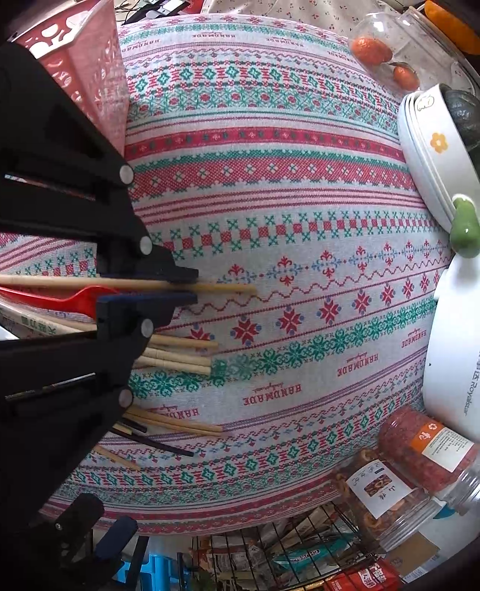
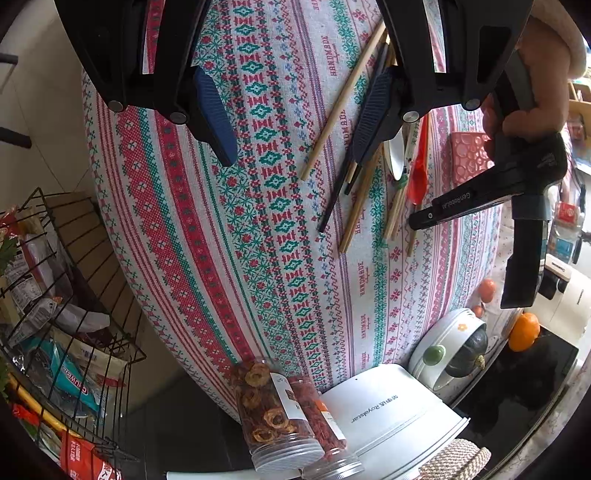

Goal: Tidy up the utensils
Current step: 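Grasp a wooden chopstick with the left tool while the right tool grasps another, then lift the chopsticks with both tools and carry them over the pink basket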

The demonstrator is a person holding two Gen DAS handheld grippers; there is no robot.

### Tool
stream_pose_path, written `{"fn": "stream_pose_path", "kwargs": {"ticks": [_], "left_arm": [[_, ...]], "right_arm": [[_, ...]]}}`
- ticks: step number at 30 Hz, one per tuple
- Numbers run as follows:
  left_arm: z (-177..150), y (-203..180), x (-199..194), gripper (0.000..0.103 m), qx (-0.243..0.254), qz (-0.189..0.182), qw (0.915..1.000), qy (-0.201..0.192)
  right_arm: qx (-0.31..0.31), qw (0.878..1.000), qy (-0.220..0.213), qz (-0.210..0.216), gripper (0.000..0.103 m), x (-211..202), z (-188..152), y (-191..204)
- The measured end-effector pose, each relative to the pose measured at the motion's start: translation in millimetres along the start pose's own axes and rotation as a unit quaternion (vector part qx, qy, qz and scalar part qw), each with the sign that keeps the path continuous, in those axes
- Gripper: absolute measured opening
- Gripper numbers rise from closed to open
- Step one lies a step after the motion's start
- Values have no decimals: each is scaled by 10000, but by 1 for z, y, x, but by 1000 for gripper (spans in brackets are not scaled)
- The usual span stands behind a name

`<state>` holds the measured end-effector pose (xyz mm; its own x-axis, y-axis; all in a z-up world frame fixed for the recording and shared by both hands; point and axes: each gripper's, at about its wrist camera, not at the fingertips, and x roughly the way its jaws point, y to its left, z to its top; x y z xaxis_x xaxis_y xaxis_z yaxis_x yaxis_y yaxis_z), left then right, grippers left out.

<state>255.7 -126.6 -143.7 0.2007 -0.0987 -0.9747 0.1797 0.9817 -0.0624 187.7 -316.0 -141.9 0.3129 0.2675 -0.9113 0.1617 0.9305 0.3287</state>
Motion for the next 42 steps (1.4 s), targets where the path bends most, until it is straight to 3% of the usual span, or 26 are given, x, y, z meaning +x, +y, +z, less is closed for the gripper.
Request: {"fn": "stream_pose_path", "kwargs": {"ticks": [5,10,15,19,22,26,31,37,42], "left_arm": [[-20,8,-30,6,248,55,9990,-366],[-47,18,-82,6,395,-159,9961,-777],[-78,16,-125,6,554,-310,9905,-1220],[-96,22,-132,6,638,-450,9856,-1499],[-115,36,-140,6,659,-544,9825,-1655],[-141,51,-153,6,646,-561,9771,-1948],[-168,71,-166,6,433,-609,9664,-2459],[-185,81,-185,6,313,-750,9533,-2907],[-194,87,-207,6,270,-802,9386,-3344]], "right_arm": [[-94,9994,267,-178,66,22,-6,4],[-312,9985,301,-335,62,33,-11,18],[-850,9922,189,-891,53,41,-21,46],[-1238,9844,41,-1246,37,46,-31,64],[-1244,9859,-2,-1117,20,46,-34,64],[-1183,9882,-94,-969,8,41,-40,57],[-993,9933,-183,-566,6,24,-42,47],[-1013,9901,-950,-182,6,-40,-59,55],[-1181,9802,-1586,14,6,-89,-76,64]]}}
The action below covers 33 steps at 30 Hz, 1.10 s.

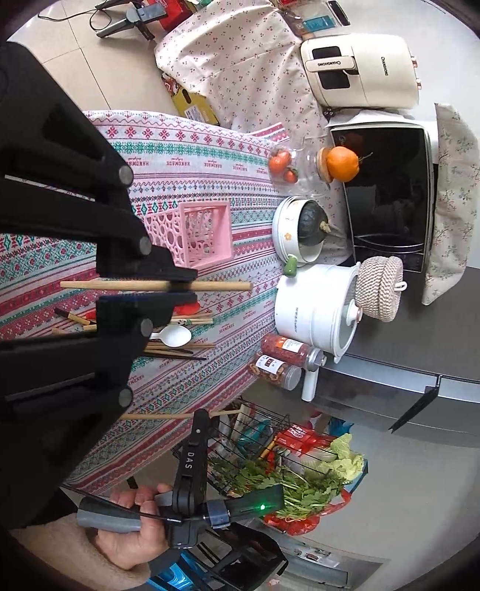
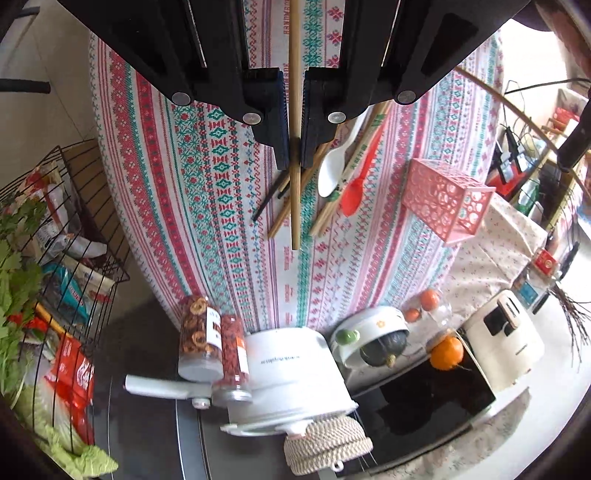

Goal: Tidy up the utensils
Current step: 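Lift the chopsticks with both tools and carry them over the pink basket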

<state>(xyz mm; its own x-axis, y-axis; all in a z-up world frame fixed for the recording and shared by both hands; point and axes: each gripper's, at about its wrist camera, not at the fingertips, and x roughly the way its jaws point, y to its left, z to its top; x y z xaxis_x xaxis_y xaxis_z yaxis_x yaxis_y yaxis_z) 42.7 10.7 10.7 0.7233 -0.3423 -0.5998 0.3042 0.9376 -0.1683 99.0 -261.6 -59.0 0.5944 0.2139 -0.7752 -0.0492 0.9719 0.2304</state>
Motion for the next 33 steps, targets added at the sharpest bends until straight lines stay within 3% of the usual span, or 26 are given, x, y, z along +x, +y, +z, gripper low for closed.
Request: {"fn": "stream_pose_path", "kwargs": {"ticks": [6,11,21,25,33], "left_arm": [[11,1,-31,6,4,57,9972,-745],[19,11,-50,6,-52,240,9885,-1494],[38,26,-47,6,-120,635,9657,-2516],[40,31,-25,6,-108,650,9680,-2421],[40,47,35,6,-141,717,9855,-1529]], "right_arm": [[-90,9965,-797,243,6,-53,9,20],[-132,9893,-1404,366,6,-84,15,31],[-194,9814,-1778,698,6,-85,33,57],[-256,9800,-1823,752,6,-80,36,67],[-390,9807,-1721,843,6,-69,35,80]]}}
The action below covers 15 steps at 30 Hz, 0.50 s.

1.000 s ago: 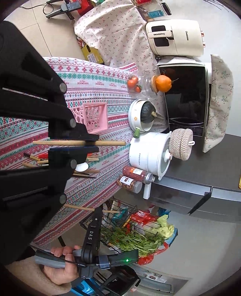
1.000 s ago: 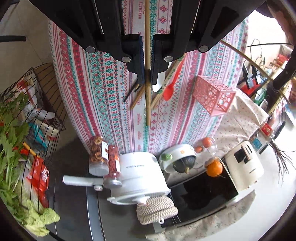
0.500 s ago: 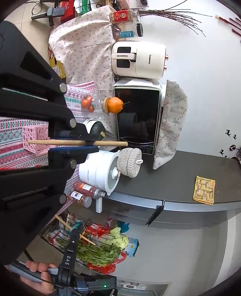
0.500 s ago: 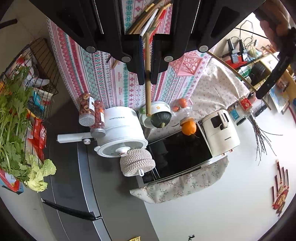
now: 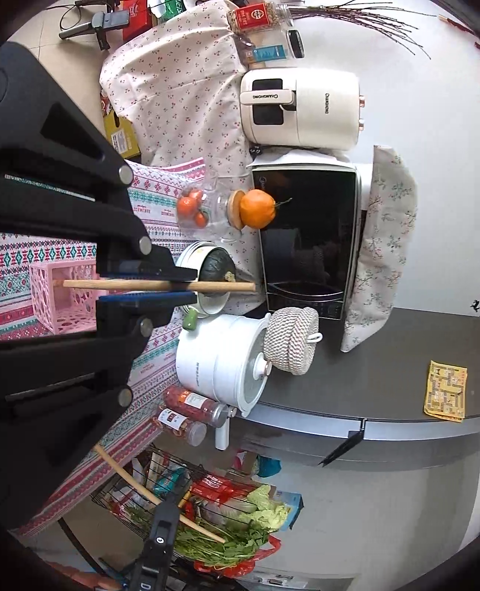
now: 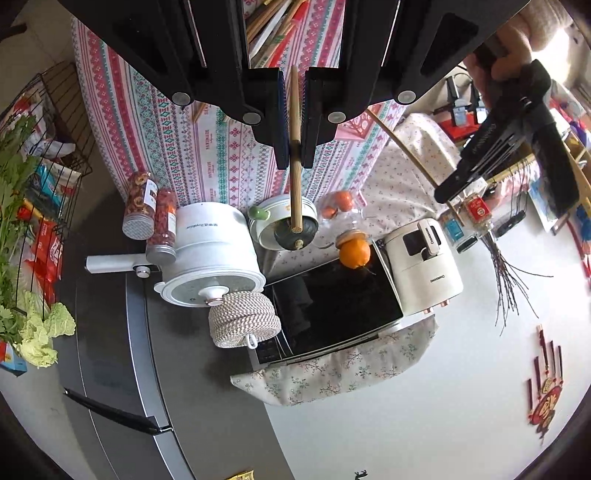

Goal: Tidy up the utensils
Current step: 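Lift the chopsticks with both tools and carry them over the pink basket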

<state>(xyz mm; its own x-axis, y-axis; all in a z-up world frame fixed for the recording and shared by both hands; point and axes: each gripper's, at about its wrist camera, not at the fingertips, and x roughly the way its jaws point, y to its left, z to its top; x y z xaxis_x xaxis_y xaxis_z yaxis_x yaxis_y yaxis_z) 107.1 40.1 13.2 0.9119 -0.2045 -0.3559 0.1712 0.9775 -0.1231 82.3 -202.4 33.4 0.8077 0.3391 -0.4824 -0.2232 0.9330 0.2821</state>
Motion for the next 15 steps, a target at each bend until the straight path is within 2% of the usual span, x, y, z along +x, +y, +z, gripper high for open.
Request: {"fn": "stream_pose_path", "kwargs": {"ticks": [4,6,8,11,15], "left_arm": [[-6,-3,13,7,27,-56,9995,324],[-8,-5,14,18,70,-63,9989,449],[-9,-7,12,46,103,-28,9987,505],[-7,-6,2,61,49,14,9987,507],[-7,1,-9,77,-177,73,9966,802]], "right_arm": [[74,9999,85,36,6,4,-3,-2],[75,9999,129,56,6,4,-4,-3],[38,9999,151,48,6,4,-5,-2],[11,9999,135,46,6,2,-4,0],[-16,10000,49,78,6,-1,-1,4]]}}
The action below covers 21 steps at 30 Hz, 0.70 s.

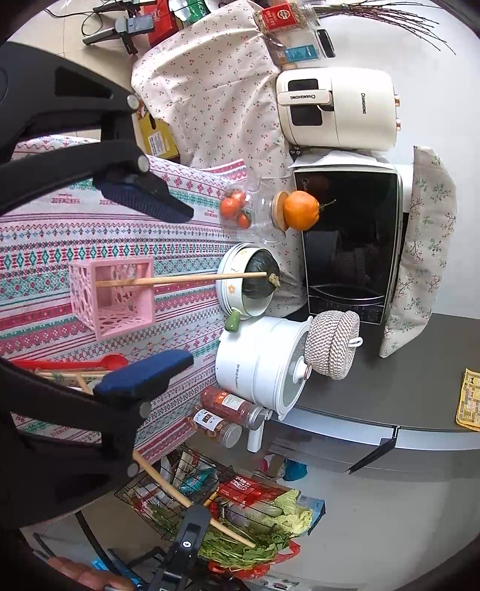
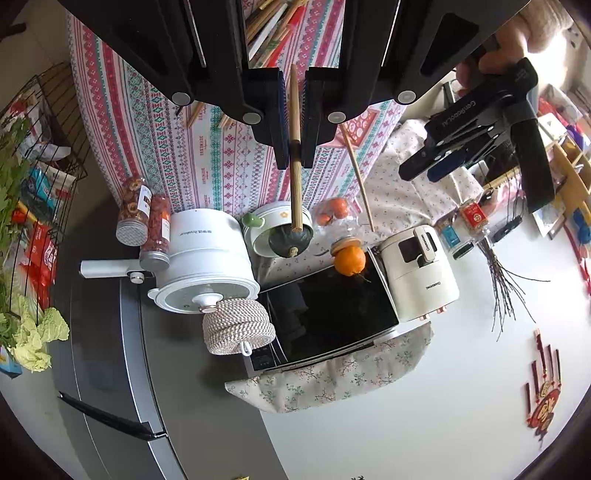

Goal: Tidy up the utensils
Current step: 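Lift the chopsticks with both tools and carry them over the pink basket, then open both tools to drop the chopsticks into the pink basket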

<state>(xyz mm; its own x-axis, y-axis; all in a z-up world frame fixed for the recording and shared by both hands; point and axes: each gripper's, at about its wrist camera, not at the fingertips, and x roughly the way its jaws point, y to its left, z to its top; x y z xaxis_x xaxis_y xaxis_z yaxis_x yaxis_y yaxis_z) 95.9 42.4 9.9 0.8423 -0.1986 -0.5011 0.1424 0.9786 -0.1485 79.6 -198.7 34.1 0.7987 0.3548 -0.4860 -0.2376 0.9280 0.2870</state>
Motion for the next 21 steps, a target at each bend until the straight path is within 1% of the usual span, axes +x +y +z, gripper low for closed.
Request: {"fn": "stream_pose_path", "kwargs": {"ticks": [1,2,7,12,15,18,21], "left_arm": [[-2,2,-4,84,-45,27,10000,75],[-5,4,-7,87,-65,64,9998,162],[-23,16,-12,96,-201,252,9980,539],[-35,29,-6,96,-394,262,9947,908],[-40,36,-1,96,-420,357,9927,1076],[-43,43,2,96,-541,439,9899,1233],[-45,49,4,96,-731,359,9876,1339]], "right_arm": [[-15,10000,-30,11,6,-1,1,2],[-34,10000,-58,23,6,-1,2,4],[-70,9996,-241,164,6,-3,9,15],[-95,9985,-471,270,6,-5,19,25],[-12,9974,-580,416,6,-1,27,31],[26,9969,-594,515,6,8,36,38],[-59,9972,-514,536,6,23,40,48]]}}
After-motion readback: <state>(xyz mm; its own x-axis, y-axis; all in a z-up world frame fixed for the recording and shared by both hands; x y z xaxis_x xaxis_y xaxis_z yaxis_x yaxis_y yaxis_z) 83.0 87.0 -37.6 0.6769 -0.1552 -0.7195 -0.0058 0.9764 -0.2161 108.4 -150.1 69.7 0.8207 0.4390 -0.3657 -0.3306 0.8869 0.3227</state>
